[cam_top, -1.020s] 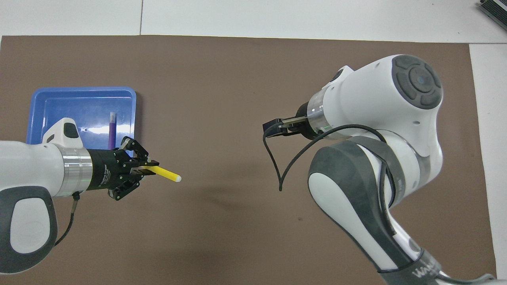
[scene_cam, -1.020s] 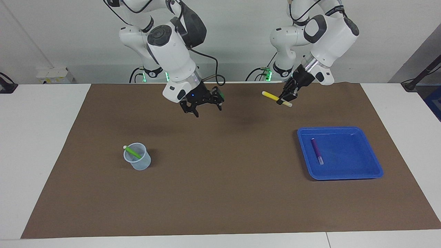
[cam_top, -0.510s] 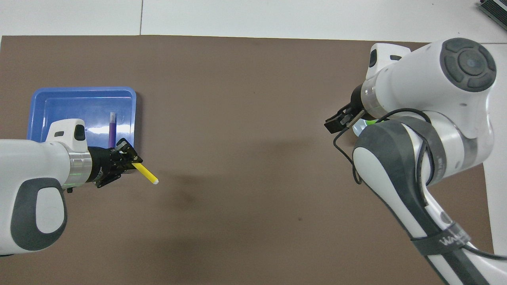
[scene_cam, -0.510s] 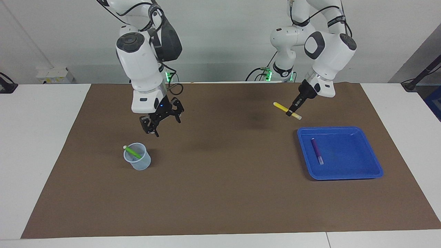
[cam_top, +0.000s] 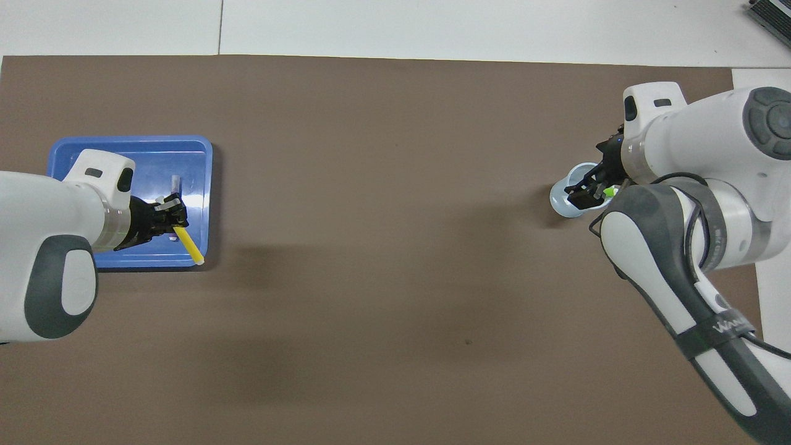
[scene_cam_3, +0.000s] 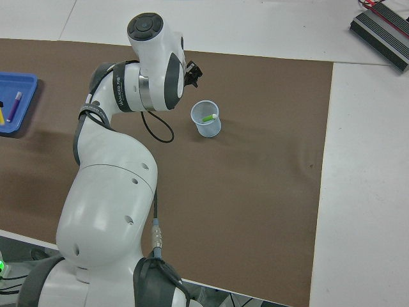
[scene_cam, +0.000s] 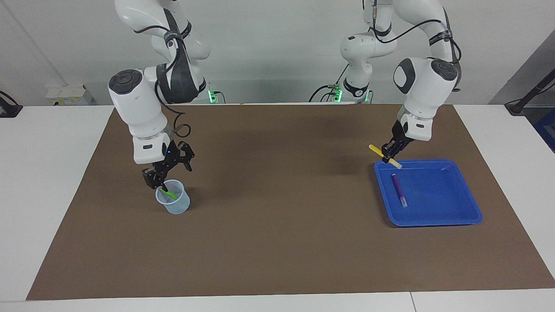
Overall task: Right arm passes pens to left for tray arrangement
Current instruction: 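Lower the yellow pen into the tray while the right gripper reaches the cup, then release the yellow pen in the tray while the right gripper grasps the green pen, then carry the green pen toward the left gripper while the left gripper opens, then close the left gripper on the green pen beside the right gripper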
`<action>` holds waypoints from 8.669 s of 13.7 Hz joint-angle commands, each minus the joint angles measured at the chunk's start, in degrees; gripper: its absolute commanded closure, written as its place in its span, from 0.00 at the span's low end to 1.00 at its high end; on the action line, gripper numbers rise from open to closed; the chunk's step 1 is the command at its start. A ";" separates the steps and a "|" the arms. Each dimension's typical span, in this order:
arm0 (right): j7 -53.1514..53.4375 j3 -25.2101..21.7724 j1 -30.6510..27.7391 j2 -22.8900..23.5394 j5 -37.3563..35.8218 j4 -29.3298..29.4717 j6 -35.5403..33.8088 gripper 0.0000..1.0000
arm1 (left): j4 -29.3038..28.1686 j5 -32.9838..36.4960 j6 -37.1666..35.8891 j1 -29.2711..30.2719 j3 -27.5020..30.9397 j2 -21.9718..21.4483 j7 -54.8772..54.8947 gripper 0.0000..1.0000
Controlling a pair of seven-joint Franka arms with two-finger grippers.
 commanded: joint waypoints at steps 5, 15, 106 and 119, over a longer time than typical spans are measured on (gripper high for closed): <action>-8.47 0.77 -6.19 -0.38 -1.98 -7.39 8.04 0.00 | 12.22 12.03 -0.02 8.37 -0.41 14.05 17.22 1.00; -9.00 0.77 -6.63 -0.20 -1.98 -9.50 10.59 0.47 | 19.01 18.12 0.68 8.82 -0.32 24.00 27.43 1.00; 96.91 3.23 27.28 -1.69 38.80 9.84 -0.93 1.00 | 8.91 -36.72 -25.60 -6.99 -2.87 -3.95 -55.99 0.05; 97.61 3.23 27.46 -1.61 38.80 9.75 -0.05 1.00 | 7.40 -36.90 -24.81 -6.82 -2.69 -5.10 -54.93 0.84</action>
